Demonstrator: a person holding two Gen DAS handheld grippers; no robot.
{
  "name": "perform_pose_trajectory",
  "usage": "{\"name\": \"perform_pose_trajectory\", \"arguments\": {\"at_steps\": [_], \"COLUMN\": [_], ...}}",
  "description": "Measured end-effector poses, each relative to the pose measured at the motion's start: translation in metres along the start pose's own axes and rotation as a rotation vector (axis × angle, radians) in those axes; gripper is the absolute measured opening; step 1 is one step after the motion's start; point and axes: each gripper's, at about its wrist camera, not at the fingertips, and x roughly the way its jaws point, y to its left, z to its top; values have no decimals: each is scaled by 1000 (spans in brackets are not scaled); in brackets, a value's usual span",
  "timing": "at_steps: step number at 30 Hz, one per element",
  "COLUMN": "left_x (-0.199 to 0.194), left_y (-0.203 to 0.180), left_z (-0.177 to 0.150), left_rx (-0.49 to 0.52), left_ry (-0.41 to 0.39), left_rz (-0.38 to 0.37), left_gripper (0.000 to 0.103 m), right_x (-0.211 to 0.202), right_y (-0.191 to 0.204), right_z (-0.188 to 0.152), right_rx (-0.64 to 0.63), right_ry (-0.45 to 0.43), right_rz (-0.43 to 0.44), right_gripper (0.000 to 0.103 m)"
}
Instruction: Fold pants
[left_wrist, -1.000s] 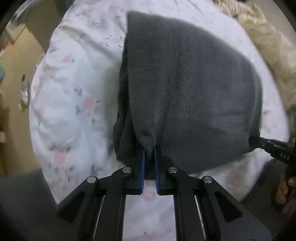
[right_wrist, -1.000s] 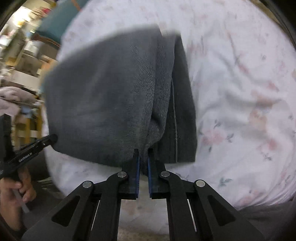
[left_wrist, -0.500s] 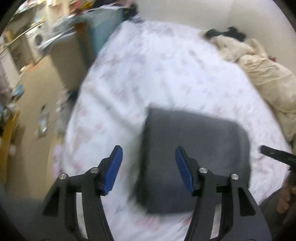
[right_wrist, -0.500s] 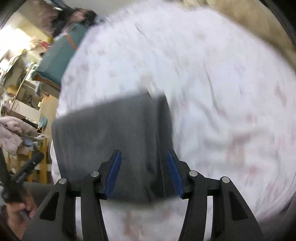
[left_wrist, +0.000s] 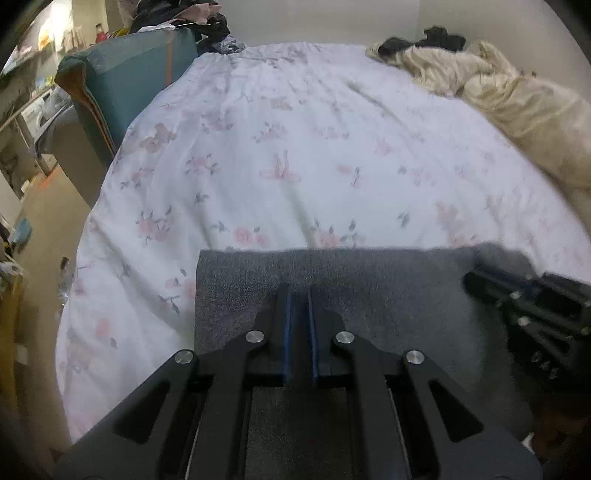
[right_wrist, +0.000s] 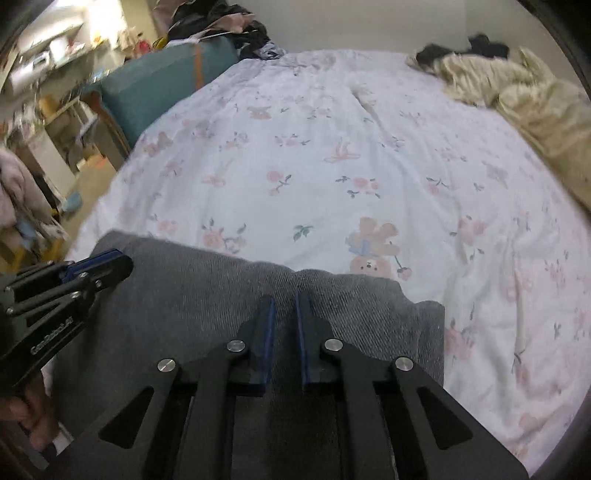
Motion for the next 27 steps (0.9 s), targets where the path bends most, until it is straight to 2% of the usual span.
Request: {"name": "perform_pose_trajectory", "arguments": {"at_steps": [2,6,8,9,10,12,13,14,15,17,18,22,24,25,26,27], "left_x": [6,11,9,6,0,-10,-19,-23,-24,-15,-11,-10,-18,-23,-27,-33], "left_y": [-3,5,1,3,15,29,30,27,23,17,16,18,22,25,28,35], "left_z": [-7,-14,-11,-9,-4,0,1,2,1,-3,-6,-9,-6,-5,-4,-2], "left_rx": [11,-27,12,-12,-103,-207,-214,-192,-167,-133,-124,-78,-76,-70,-72,-84], "left_ry": [1,29,38,43,46,30,1,-17,-20,30,42,58,67,79,88,87], "left_rz": [10,-39,-26,-38,-87,-133,-134,-124,-116,-112,-105,-101,-57,-26,-10,7], "left_gripper": [7,7,7,6,6,6,6,6,6,7,6,7,7,9,23,35], "right_x": [4,12,9,5,0,-20,-35,-43,-45,-29,-14,-10,-26,-38,-44,-51], "right_y": [-7,-6,-10,-14,-19,-28,-30,-30,-31,-40,-47,-57,-54,-63,-72,-91], "right_z": [-4,-12,-11,-10,-7,-1,4,8,13,18,17,17,17,15,14,12], "right_rx": [28,23,49,79,114,170,176,164,141,157,170,166,159,191,239,334], "right_ry": [16,51,54,58,58,15,-39,-74,-90,-29,23,25,-2,-22,-27,-24], "right_rz": [16,6,28,51,81,118,102,82,51,55,16,-15,-84,-97,-73,-13], "right_gripper": [7,4,4,4,4,4,6,13,14,13,1,0,0,2,3,7]}}
